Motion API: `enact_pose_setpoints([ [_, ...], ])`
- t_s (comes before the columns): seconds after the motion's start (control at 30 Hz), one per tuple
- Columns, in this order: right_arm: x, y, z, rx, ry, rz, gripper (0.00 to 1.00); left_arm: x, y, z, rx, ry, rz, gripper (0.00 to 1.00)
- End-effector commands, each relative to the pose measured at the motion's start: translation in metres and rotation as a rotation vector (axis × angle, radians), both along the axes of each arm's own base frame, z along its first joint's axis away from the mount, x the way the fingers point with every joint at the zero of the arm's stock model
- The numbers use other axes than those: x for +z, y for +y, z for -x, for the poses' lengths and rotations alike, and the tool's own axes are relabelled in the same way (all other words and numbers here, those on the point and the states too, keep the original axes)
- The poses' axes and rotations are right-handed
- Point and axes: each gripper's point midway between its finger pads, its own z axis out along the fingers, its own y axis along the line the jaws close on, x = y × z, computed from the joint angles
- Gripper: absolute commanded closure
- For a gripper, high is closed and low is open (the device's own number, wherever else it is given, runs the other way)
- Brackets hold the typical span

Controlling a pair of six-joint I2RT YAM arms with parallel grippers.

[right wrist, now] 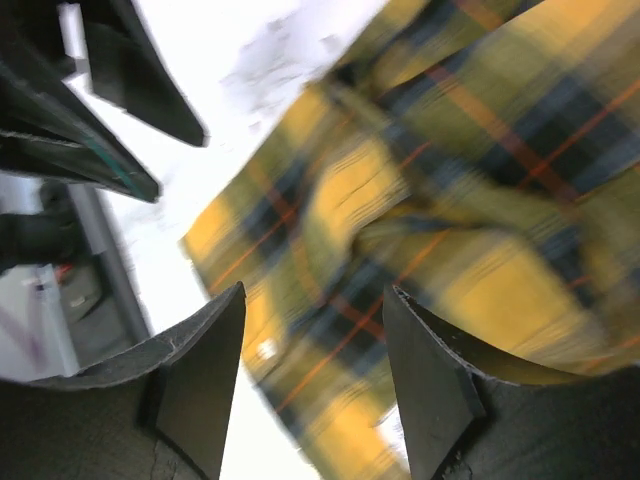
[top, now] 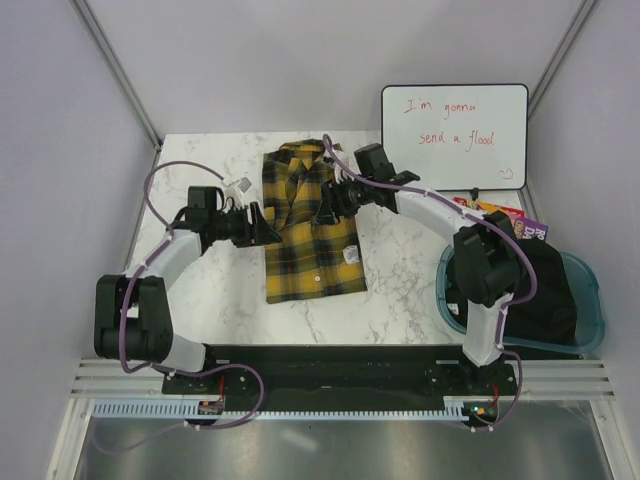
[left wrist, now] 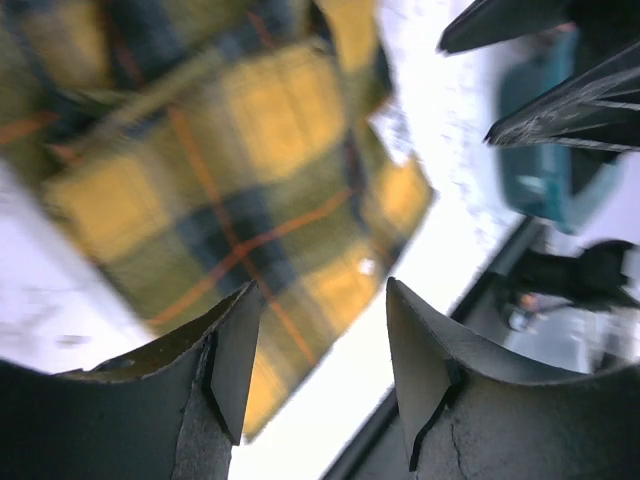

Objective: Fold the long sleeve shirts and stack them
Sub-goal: Fold the shirt

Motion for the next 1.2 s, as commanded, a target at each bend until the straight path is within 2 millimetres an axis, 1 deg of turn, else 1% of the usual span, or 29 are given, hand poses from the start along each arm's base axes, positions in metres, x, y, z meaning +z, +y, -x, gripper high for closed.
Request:
enact_pose_setpoints([
  [0.0,-0.018,-0.004,-0.043,-0.021,-0.149,0.175,0.34,-0.033,0.032,-0.022,0.026,-0.015,-0.247,0.4],
  [0.03,-0.027,-0.001,-0.048,-0.02,-0.151,0.197,0.34,-0.035,0.035,-0.027,0.037,-0.014,-0.263,0.4],
  [0.07,-0.027,0.003,-0.05,-0.012,-0.169,0.208,0.33,-0.042,0.037,-0.029,0.036,0.004,-0.273,0.39],
  [0.1,-0.019,0.009,-0.058,-0.011,-0.205,0.209,0.33,-0.046,0.038,-0.03,0.039,0.012,-0.282,0.39],
  [0.13,-0.027,0.011,-0.06,0.006,-0.21,0.226,0.33,-0.048,0.038,-0.032,0.042,0.014,-0.284,0.39],
  [0.17,-0.027,0.018,-0.059,0.021,-0.22,0.227,0.33,-0.05,0.038,-0.032,0.037,0.016,-0.282,0.39],
  [0.2,-0.025,0.023,-0.062,0.028,-0.238,0.225,0.33,-0.056,0.038,-0.033,0.037,0.028,-0.287,0.39],
  [0.23,-0.034,0.026,-0.062,0.043,-0.233,0.235,0.33,-0.058,0.039,-0.036,0.042,0.024,-0.292,0.4],
  [0.3,-0.037,0.032,-0.063,0.055,-0.24,0.236,0.33,-0.062,0.039,-0.043,0.043,0.009,-0.296,0.41],
  [0.33,-0.045,0.034,-0.062,0.067,-0.229,0.24,0.33,-0.062,0.039,-0.048,0.046,0.0,-0.298,0.42],
  [0.5,-0.062,0.041,-0.056,0.103,-0.217,0.254,0.3,-0.066,0.031,-0.057,0.013,-0.007,-0.26,0.47],
  [0.53,-0.067,0.041,-0.057,0.104,-0.211,0.26,0.29,-0.07,0.032,-0.059,0.016,0.0,-0.266,0.47],
  [0.6,-0.071,0.042,-0.058,0.11,-0.215,0.264,0.29,-0.073,0.031,-0.063,0.019,0.0,-0.261,0.48],
  [0.63,-0.077,0.041,-0.059,0.11,-0.208,0.271,0.29,-0.072,0.031,-0.067,0.021,-0.007,-0.26,0.5],
  [0.67,-0.08,0.04,-0.06,0.108,-0.21,0.279,0.3,-0.075,0.03,-0.069,0.022,0.002,-0.255,0.54],
  [0.73,-0.083,0.04,-0.062,0.114,-0.218,0.287,0.34,-0.071,0.026,-0.075,0.013,-0.016,-0.236,0.58],
  [0.77,-0.083,0.039,-0.063,0.114,-0.222,0.288,0.38,-0.073,0.025,-0.076,0.007,-0.014,-0.234,0.61],
  [0.8,-0.082,0.039,-0.063,0.112,-0.225,0.29,0.5,-0.071,0.021,-0.077,-0.006,-0.02,-0.222,0.64],
  [0.83,-0.079,0.039,-0.065,0.11,-0.234,0.286,0.56,-0.065,0.019,-0.081,-0.01,-0.037,-0.214,0.67],
  [0.87,-0.076,0.04,-0.065,0.108,-0.24,0.282,0.66,-0.06,0.019,-0.083,-0.012,-0.054,-0.21,0.79],
  [0.9,-0.07,0.04,-0.066,0.106,-0.252,0.277,0.72,-0.055,0.016,-0.084,-0.022,-0.069,-0.202,0.86],
  [0.93,-0.066,0.041,-0.067,0.102,-0.259,0.273,0.77,-0.049,0.015,-0.086,-0.026,-0.088,-0.2,0.89],
  [0.97,-0.061,0.041,-0.068,0.101,-0.269,0.268,0.85,-0.044,0.014,-0.087,-0.029,-0.105,-0.197,0.96],
  [1.0,-0.052,0.041,-0.068,0.097,-0.282,0.259,0.89,-0.034,0.013,-0.088,-0.033,-0.13,-0.192,0.98],
  [1.07,-0.042,0.041,-0.068,0.093,-0.293,0.247,0.97,-0.023,0.013,-0.088,-0.042,-0.174,-0.196,0.98],
  [1.1,-0.033,0.041,-0.069,0.088,-0.308,0.241,0.99,-0.015,0.011,-0.088,-0.048,-0.203,-0.197,0.98],
  [1.17,-0.03,0.039,-0.071,0.073,-0.32,0.246,1.0,-0.012,0.011,-0.089,-0.057,-0.23,-0.207,0.98],
])
